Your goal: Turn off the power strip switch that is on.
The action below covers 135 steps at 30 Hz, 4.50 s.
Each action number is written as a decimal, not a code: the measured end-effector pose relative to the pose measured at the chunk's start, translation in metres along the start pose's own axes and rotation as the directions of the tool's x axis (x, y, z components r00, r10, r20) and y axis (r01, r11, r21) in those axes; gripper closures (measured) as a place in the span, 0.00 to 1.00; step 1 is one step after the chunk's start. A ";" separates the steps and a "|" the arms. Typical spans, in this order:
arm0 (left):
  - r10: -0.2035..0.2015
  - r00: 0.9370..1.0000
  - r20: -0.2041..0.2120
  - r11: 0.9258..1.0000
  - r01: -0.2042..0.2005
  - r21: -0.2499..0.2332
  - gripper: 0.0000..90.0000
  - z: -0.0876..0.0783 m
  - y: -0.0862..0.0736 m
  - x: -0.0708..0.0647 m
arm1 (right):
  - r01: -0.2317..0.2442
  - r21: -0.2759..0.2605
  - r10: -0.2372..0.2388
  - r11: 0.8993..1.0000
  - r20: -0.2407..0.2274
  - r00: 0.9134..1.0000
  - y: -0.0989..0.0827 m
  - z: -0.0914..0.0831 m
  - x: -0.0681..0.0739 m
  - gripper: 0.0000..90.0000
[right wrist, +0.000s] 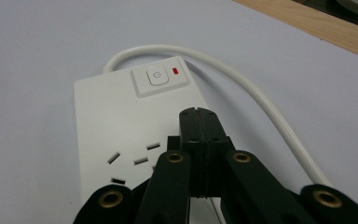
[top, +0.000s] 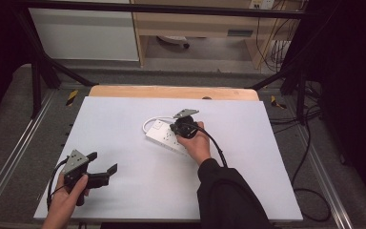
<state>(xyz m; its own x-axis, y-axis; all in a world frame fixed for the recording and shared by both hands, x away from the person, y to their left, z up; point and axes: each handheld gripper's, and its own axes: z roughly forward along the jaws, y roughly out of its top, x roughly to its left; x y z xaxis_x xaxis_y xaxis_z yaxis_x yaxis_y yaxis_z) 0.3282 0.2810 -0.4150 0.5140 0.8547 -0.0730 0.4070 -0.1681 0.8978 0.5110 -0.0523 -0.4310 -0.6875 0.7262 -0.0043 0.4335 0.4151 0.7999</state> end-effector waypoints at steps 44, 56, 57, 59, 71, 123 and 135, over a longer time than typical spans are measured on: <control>-0.005 1.000 -0.004 1.000 0.005 0.002 0.09 0.000 -0.001 -0.001 | -0.161 -0.038 0.161 0.986 -0.013 0.987 0.018 -0.040 -0.010 0.09; -0.002 1.000 -0.003 1.000 0.002 0.007 0.09 0.002 0.000 -0.001 | -0.098 -0.107 0.100 0.989 0.008 0.995 0.027 -0.068 -0.008 0.07; -0.001 1.000 -0.004 1.000 0.001 0.007 0.09 0.001 -0.001 -0.002 | -0.100 -0.103 0.101 0.990 0.006 0.995 0.027 -0.070 -0.009 0.07; -0.004 1.000 -0.004 1.000 0.004 0.005 0.09 0.001 -0.001 -0.001 | -0.096 -0.099 0.097 0.990 -0.001 0.995 0.027 -0.071 -0.009 0.07; -0.004 1.000 -0.011 1.000 0.004 0.004 0.09 0.000 -0.001 -0.001 | -0.079 -0.130 0.077 0.988 -0.021 0.997 0.030 -0.087 -0.013 0.06; -0.021 1.000 -0.001 1.000 0.021 0.000 0.07 0.000 -0.002 0.001 | -0.088 -0.347 0.146 0.934 0.146 0.978 -0.068 -0.206 -0.055 0.07; -0.029 1.000 -0.005 0.999 0.029 -0.018 0.07 -0.001 -0.001 0.001 | -0.119 -0.334 0.180 0.935 0.157 0.971 -0.103 -0.202 -0.060 0.03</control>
<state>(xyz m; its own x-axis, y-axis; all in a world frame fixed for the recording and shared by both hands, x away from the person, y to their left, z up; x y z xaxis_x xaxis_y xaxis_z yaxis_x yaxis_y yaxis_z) 0.3274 0.2822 -0.4153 0.4985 0.8614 -0.0971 0.4080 -0.1343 0.9030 0.3894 -0.2493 -0.3922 -0.4979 0.8661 0.0454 0.2927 0.1186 0.9488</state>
